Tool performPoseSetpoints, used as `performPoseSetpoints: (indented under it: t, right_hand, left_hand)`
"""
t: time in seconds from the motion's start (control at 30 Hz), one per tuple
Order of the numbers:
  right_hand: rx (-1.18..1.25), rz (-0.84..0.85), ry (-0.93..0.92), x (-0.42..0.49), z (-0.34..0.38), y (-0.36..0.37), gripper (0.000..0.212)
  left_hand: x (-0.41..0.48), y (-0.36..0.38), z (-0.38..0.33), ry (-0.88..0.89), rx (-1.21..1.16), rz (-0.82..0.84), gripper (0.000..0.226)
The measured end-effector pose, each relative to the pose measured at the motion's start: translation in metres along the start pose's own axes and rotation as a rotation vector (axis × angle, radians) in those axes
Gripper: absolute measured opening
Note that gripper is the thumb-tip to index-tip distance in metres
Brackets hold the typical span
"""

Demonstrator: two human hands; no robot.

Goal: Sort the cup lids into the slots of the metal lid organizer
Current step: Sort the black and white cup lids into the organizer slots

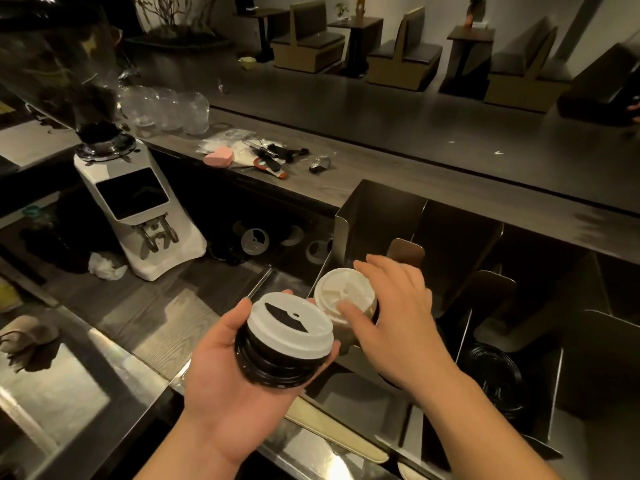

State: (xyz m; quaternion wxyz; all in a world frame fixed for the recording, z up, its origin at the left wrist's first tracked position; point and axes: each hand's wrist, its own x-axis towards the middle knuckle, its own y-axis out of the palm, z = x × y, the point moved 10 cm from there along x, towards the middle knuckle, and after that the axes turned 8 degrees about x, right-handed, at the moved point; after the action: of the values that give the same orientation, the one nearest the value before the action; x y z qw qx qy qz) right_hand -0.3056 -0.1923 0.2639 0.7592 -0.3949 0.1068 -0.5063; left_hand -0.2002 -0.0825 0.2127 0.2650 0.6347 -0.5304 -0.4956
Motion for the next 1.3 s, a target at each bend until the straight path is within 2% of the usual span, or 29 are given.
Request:
performPoseSetpoints:
  t: [0.07, 0.1, 0.17, 0.23, 0.3, 0.4, 0.47, 0.53, 0.57, 0.67, 0.83, 0.93, 1.03, 1.3]
  right_hand:
    - [0.271, -0.050, -0.010, -0.014, 0.005, -0.012, 0.030]
    - [0.408, 0.015, 0.032, -0.021, 0.005, -0.007, 0.030]
    - [0.610, 0.254, 0.118, -0.036, 0.009, 0.015, 0.045]
    - [0.689, 0.352, 0.133, -0.045, 0.012, 0.024, 0.065]
    - [0.720, 0.298, 0.132, -0.045, 0.008, 0.021, 0.071]
    - [0.873, 0.188, 0.122, -0.043, 0.006, 0.015, 0.059]
    - [1.119, 0.085, 0.200, -0.040, -0.007, 0.012, 0.062]
    - [1.208, -0.051, 0.255, -0.038, -0.020, 0.001, 0.063]
    - [1.119, -0.116, 0.265, -0.037, -0.025, -0.006, 0.063]
    - [0.611, -0.238, 0.309, -0.035, -0.037, -0.018, 0.061]
    - [0.121, -0.227, 0.210, -0.022, -0.018, 0.002, 0.065]
    - [-0.048, -0.232, 0.156, -0.014, -0.007, 0.008, 0.062]
    - [-0.181, -0.138, 0.161, -0.001, -0.002, 0.020, 0.059]
    - [-0.312, 0.125, 0.267, 0.012, 0.002, 0.024, 0.067]
  left_hand:
    - [0.001, 0.006, 0.003, 0.009, 0.100, 0.058, 0.069]
    - [0.002, 0.009, 0.006, 0.006, 0.156, 0.088, 0.068]
    - [0.004, 0.011, 0.012, 0.009, 0.257, 0.093, 0.065]
    - [0.006, 0.008, 0.014, 0.021, 0.346, 0.081, 0.069]
    - [0.009, 0.004, 0.013, 0.036, 0.404, 0.054, 0.076]
    - [0.014, 0.003, 0.010, 0.030, 0.430, 0.039, 0.075]
    - [0.019, 0.001, 0.005, 0.029, 0.324, 0.019, 0.074]
    - [0.021, -0.002, -0.003, 0.030, 0.168, 0.000, 0.071]
    - [0.022, -0.004, -0.005, 0.015, 0.101, 0.001, 0.067]
    - [0.026, -0.014, -0.009, -0.035, -0.007, -0.025, 0.061]
    - [0.037, -0.032, -0.025, -0.056, 0.017, -0.073, 0.060]
    - [0.044, -0.038, -0.038, -0.061, 0.021, -0.036, 0.056]
    - [0.050, -0.041, -0.049, -0.067, 0.001, 0.045, 0.064]
    - [0.060, -0.030, -0.059, -0.075, 0.050, 0.142, 0.069]
